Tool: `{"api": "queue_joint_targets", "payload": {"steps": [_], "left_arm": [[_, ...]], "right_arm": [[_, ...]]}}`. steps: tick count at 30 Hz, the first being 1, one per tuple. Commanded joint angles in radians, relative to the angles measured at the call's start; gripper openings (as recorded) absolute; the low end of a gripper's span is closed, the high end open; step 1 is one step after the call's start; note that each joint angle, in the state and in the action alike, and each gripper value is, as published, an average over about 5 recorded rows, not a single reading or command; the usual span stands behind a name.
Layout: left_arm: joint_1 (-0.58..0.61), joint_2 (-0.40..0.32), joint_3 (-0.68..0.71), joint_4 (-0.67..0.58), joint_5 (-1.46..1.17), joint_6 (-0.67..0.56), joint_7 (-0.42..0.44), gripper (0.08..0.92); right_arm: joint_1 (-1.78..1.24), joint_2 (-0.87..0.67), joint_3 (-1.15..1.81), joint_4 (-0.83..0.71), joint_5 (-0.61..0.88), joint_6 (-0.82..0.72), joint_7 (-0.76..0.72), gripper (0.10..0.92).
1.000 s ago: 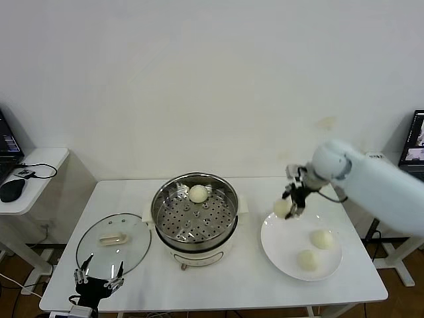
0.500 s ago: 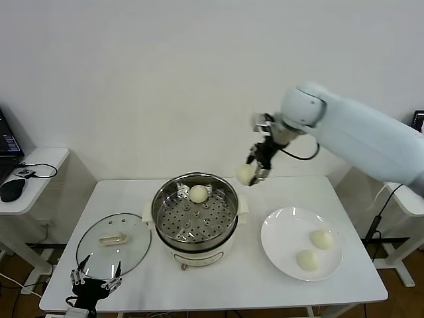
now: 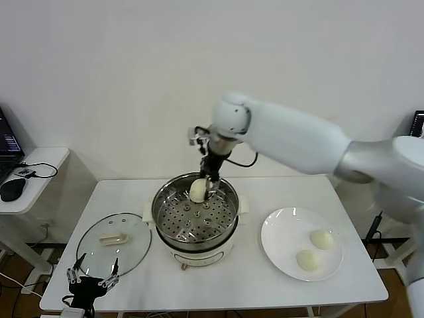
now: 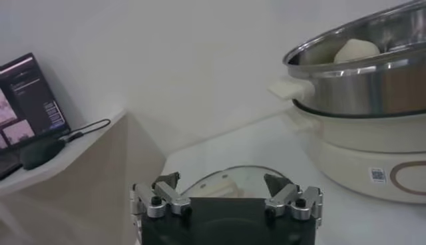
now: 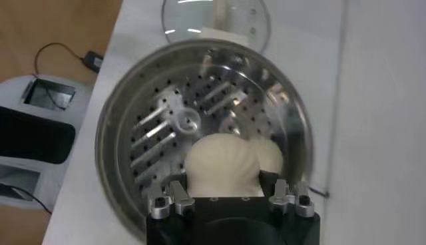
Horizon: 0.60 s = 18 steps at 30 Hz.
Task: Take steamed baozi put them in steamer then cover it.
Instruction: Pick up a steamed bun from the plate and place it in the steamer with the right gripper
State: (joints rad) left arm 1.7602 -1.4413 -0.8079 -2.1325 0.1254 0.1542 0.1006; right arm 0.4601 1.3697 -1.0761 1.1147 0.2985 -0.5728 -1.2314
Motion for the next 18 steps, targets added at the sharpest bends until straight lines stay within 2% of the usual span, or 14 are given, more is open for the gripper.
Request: {"api": "queue_joint_targets", "payload": {"steps": [1,9,18], "left_arm": [[-0.006,-0.002,0.002,0.015,-0.006,0.001,-0.003,0.823],[-0.014,-0.002,0.010,0.024,-0.010,0.001,-0.004,0.823],[-0.014,0.000,0.013,0.027,-0.012,0.001,-0.004,0.823]], "right_arm": [[-0.125,0.164,-0.001,-0.148,-0.061,0.010,0.029,0.653],[-0.163,0.190,0.028,-0.199,-0.071,0.022,0.079,0.653],[-0.165,0.187,0.034,-0.187,-0.063,0.014,0.091,0.654]]}}
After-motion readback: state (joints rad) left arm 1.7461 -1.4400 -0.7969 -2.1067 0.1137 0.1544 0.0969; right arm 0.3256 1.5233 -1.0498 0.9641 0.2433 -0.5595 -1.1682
